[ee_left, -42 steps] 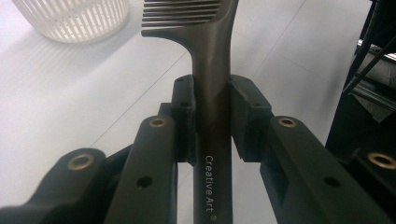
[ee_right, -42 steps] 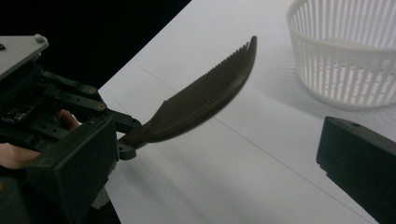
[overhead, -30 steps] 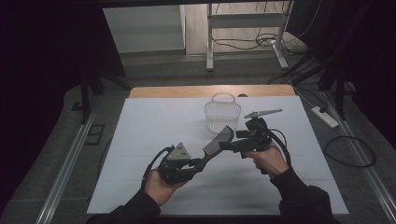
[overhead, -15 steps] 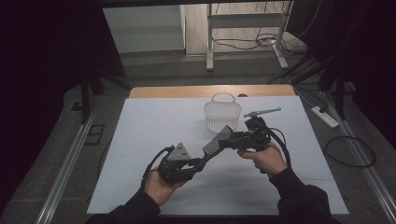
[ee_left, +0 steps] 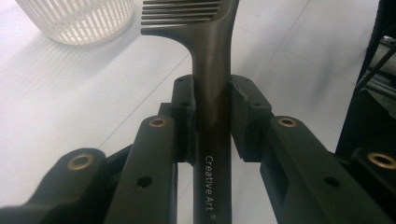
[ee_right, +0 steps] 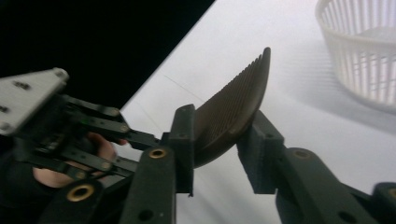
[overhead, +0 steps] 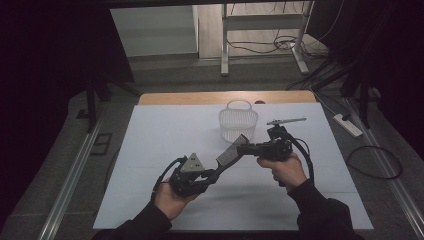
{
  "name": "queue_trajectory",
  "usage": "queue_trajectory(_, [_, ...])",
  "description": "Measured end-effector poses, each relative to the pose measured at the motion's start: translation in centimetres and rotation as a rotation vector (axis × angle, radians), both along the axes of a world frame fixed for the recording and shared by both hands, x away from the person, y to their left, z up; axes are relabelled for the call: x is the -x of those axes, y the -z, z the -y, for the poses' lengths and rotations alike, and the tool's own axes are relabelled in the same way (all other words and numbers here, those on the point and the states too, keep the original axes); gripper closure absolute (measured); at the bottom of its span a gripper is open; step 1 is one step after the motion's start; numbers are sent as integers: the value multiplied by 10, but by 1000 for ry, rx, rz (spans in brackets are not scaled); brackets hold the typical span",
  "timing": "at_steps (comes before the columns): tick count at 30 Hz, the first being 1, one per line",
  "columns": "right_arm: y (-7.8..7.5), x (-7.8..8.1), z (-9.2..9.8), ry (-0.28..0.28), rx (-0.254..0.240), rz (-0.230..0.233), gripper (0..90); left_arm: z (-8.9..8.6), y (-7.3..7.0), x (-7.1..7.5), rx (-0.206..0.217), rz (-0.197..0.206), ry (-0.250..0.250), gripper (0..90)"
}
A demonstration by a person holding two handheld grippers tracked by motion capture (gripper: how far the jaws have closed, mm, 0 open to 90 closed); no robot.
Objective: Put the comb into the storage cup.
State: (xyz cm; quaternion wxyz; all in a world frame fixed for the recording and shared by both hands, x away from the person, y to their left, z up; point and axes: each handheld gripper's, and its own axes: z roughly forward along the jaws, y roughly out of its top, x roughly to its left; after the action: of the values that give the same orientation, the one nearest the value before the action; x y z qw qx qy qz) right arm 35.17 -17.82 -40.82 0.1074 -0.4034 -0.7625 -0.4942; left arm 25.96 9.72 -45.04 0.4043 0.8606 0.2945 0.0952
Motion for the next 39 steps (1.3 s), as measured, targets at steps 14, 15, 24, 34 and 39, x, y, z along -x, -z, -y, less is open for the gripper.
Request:
queue_trajectory(14, [1, 0, 0, -58, -135, -97, 838, 3, 6, -3, -13, -11, 12, 709])
queue_trajectory(15, [0, 1, 1, -56, -139, -97, 839, 2, 6, -3, -5, -8, 9, 702])
queue_trajectory(24, [-2, 3, 3, -54, -123, -50, 839, -1, 6, -5, 7, 3, -19, 508])
queue_trajectory(34, [-6, 4, 8, -38, -110, -5, 839, -7, 7, -6, 20, -4, -42, 292])
queue_trajectory(39, [-8, 6, 11, -26, -101, 26, 839, -14, 5, -7, 57, -21, -58, 193])
